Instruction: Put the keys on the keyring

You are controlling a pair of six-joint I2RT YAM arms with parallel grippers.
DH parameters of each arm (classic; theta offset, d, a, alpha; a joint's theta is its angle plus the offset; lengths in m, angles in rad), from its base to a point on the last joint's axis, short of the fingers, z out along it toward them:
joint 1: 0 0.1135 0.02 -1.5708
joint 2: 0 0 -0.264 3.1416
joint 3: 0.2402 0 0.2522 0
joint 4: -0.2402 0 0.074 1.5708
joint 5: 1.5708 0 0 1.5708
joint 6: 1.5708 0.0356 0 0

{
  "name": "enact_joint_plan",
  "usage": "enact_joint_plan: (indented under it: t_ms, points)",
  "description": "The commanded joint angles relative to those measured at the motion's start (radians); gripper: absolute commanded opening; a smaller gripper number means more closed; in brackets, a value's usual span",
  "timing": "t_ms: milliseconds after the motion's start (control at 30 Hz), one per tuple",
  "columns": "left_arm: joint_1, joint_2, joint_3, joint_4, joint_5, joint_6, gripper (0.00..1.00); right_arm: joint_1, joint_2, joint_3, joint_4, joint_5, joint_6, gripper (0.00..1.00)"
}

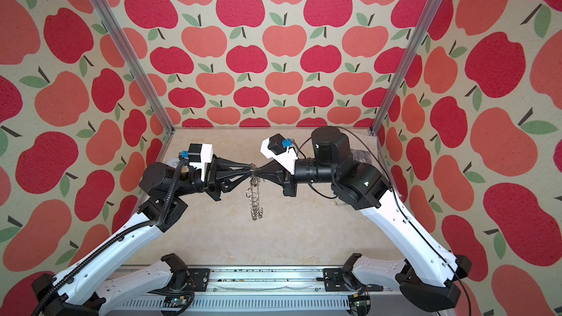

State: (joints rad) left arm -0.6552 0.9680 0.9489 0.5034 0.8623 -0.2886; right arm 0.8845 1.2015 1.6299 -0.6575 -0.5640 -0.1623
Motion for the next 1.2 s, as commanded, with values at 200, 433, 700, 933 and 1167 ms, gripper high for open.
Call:
enact_joint_plan:
  t_ms: [200,433,700,933,1167]
  points:
    - [-0.009,-0.011,0.114,-0.229,-0.006,0.076,0.33,0.014,0.036,0.121,-0.155,0.041,-0.074,0.0]
    - [-0.029,0.009,0.219,-0.488,-0.02,0.179,0.36,0.023,0.067,0.194,-0.251,0.095,-0.11,0.0]
    - [-0.072,0.056,0.334,-0.745,-0.089,0.287,0.37,0.04,0.105,0.253,-0.321,0.143,-0.14,0.0]
    - [-0.073,0.064,0.343,-0.771,-0.111,0.297,0.33,0.048,0.119,0.282,-0.355,0.162,-0.153,0.0]
    - [-0.074,0.066,0.344,-0.776,-0.124,0.302,0.3,0.053,0.121,0.283,-0.364,0.168,-0.16,0.0]
